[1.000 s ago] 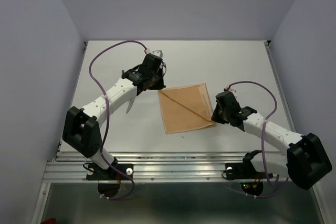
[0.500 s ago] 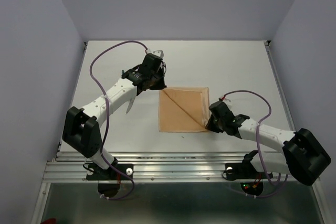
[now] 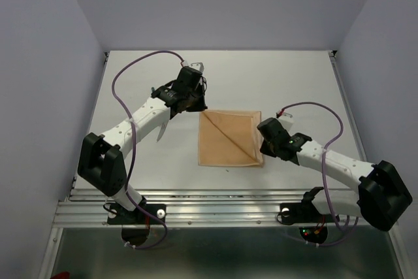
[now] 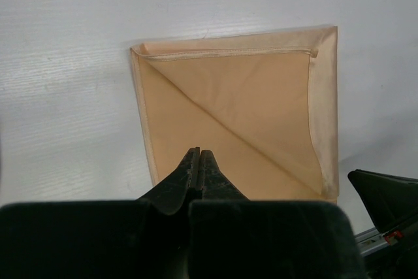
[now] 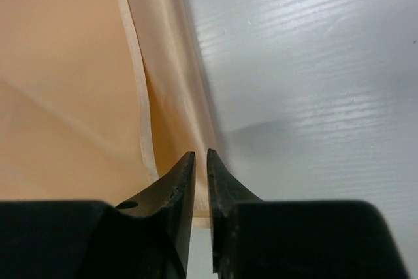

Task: Fold the napkin into a case and place the utensils inside
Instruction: Smooth out the upper triangle-folded napkin at the center of the board.

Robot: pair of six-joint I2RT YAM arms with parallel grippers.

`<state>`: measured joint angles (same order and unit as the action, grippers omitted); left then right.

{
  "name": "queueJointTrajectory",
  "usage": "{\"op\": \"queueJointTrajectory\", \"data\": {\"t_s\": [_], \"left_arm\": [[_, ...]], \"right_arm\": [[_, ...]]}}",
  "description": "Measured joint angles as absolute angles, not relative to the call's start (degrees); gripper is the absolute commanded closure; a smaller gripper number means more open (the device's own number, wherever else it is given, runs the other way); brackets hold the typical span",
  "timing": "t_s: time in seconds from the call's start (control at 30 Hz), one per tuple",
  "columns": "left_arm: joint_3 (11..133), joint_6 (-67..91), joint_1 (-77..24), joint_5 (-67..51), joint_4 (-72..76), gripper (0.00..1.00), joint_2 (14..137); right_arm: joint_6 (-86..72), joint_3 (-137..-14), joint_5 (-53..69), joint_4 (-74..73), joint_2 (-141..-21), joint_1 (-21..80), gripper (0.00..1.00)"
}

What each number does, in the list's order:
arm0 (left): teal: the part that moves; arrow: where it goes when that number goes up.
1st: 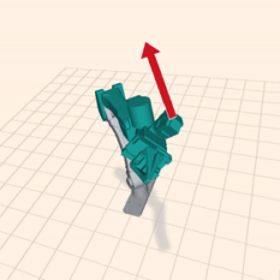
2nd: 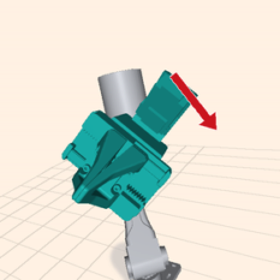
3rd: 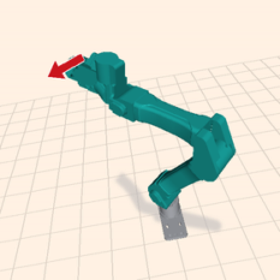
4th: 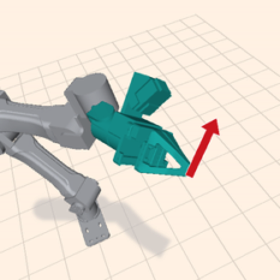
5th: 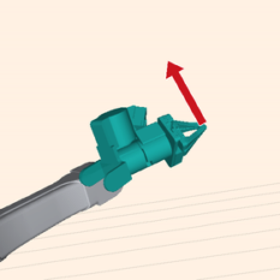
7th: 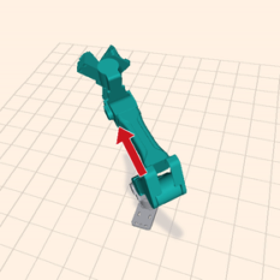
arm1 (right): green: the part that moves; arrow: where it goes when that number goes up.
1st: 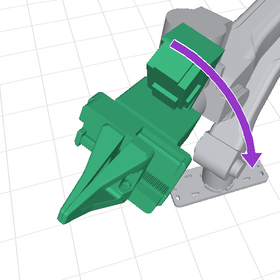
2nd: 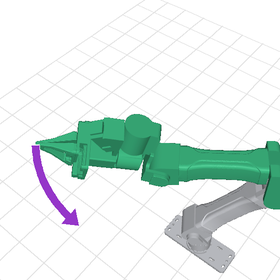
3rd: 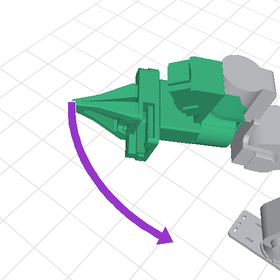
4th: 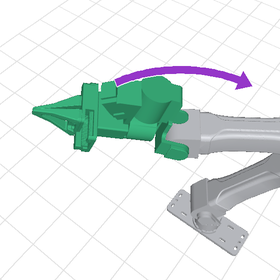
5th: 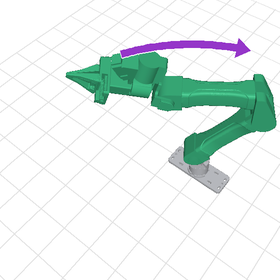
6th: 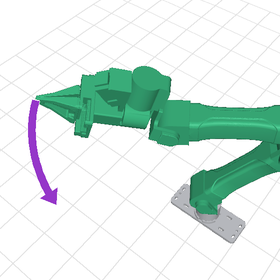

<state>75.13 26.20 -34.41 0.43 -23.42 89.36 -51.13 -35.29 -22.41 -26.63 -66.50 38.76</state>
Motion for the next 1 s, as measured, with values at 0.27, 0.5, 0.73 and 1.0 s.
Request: {"op": "queueJointTrajectory", "data": {"t_s": [0.27, 0.5, 0.73, 1.0], "left_arm": [[75.13, 26.17, -34.41, -0.12, -23.44, 1.0, 87.92], [74.46, 26.02, -34.41, -0.69, -23.55, 1.0, 85.32], [74.46, 25.61, -34.41, -1.06, -23.64, 1.0, 84.93], [74.46, 25.34, -34.41, -1.26, -23.79, 1.0, 84.93]], "right_arm": [[-43.86, -46.17, -23.4, -25.54, -78.59, 31.73, 0.68], [-37.78, -56.55, -17.06, -20.99, -90.11, 25.08, 0.59], [-32.8, -65.63, -12.32, -19.86, -99.31, 24.18, 0.62], [-30.39, -68.79, -9.67, -19.03, -104.73, 23.9, 0.62]]}}
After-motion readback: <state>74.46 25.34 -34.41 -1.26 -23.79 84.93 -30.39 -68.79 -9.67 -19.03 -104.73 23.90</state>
